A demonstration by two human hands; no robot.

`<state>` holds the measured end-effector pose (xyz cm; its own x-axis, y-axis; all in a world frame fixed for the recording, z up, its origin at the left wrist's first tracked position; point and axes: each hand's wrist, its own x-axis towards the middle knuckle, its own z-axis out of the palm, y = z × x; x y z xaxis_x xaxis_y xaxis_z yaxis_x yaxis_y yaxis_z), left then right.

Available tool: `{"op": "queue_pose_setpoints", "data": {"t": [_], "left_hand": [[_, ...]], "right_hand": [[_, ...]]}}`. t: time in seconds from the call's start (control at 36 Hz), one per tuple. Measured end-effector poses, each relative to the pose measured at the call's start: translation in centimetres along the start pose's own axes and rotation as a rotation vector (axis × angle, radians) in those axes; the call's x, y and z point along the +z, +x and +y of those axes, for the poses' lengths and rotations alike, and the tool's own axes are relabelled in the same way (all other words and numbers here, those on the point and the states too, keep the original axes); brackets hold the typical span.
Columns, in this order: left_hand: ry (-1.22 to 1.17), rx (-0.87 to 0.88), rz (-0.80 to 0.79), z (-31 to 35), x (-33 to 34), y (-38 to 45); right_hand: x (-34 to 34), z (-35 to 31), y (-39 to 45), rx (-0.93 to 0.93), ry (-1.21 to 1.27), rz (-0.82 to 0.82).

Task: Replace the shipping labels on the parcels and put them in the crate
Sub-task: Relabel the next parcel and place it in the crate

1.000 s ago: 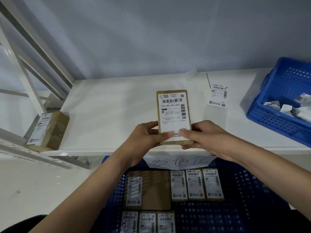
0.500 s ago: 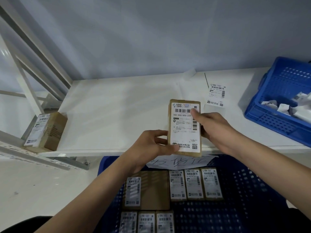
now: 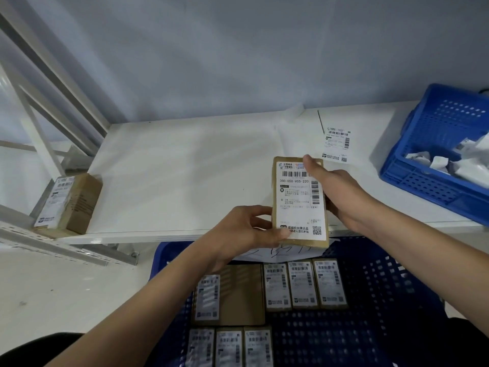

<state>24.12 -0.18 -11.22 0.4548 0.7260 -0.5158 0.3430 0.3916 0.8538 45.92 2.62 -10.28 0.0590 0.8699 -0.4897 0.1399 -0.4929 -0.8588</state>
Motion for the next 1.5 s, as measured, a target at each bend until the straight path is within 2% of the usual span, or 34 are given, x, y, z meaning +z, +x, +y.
{"op": "queue_pose_setpoints", "data": {"t": [0.11,0.22,0.42,0.58,0.64,0.78,0.89,1.06,1.31,1.5], "left_hand": [[-0.044,0.034,0.103,0.0,0.3,-0.3],[-0.078,0.108,0.178,-0.3,0.8,-1.0],[0.012,0.212,0.294,-1.8,4.0,-3.0],[0.201,0.232,0.453,-4.3,7.7,-3.8],[0.160,0.222,0.467,-5.0,8.7,-4.3],[0.000,0.150,0.486,-7.2,10.8,-5.1],[0.006,0.065,0.498,-10.4,12.4,-4.9],[-0.145,-0.113,0.458,-15.9,14.5,-4.2],[-0.102,-0.205,0.453,-22.0,14.9,-1.4],[-0.012,-0.325,0.417,-26.3,16.0,-0.5]], "right_hand": [[0.1,-0.2,-0.6,-0.013,-0.031,-0.010],[0.7,0.9,-2.9,-0.122,-0.218,0.114],[1.4,2.8,-7.1,-0.131,-0.060,0.236],[2.2,4.5,-9.9,-0.008,0.100,0.269],[2.2,5.8,-10.8,0.013,0.125,0.281],[2.1,9.1,-12.0,0.021,0.023,0.255],[2.7,13.1,-11.9,0.109,-0.050,0.230],[3.6,18.6,-10.5,0.208,-0.187,0.177],[5.5,24.2,-7.2,0.309,-0.240,0.122],[7.2,30.4,-6.0,0.426,-0.162,0.089]]}}
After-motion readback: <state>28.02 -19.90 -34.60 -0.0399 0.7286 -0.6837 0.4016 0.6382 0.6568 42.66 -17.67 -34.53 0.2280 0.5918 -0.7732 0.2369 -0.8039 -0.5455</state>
